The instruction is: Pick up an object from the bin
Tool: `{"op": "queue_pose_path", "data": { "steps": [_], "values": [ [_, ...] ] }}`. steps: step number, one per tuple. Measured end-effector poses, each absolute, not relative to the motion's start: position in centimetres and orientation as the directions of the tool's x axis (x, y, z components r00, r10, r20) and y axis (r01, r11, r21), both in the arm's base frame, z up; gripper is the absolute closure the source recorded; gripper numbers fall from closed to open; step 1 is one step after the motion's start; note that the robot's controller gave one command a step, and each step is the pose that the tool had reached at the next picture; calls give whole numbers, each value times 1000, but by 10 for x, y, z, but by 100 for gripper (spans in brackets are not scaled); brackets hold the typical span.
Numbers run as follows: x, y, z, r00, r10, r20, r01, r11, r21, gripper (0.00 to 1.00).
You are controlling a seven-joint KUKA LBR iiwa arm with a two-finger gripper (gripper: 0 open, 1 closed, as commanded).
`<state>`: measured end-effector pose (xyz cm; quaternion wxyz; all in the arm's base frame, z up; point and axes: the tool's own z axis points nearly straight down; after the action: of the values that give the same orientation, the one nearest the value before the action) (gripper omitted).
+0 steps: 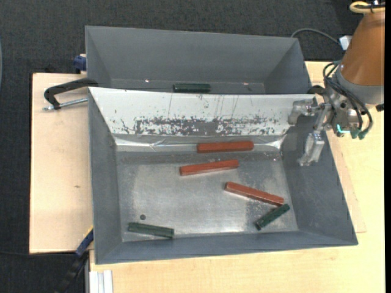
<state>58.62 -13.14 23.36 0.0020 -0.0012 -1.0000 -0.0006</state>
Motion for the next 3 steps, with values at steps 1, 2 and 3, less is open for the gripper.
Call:
{"op": "queue_pose_path", "data": {
  "steps": [1,2,3],
  "values": [
    [588,-131,238,-1000,0,-4,0,1000,0,0],
    [586,-122,187,-1000,-27,-9,-27,1000,-1,0],
    [583,-118,118,-999,51,-6,51,999,1,0]
  ]
}}
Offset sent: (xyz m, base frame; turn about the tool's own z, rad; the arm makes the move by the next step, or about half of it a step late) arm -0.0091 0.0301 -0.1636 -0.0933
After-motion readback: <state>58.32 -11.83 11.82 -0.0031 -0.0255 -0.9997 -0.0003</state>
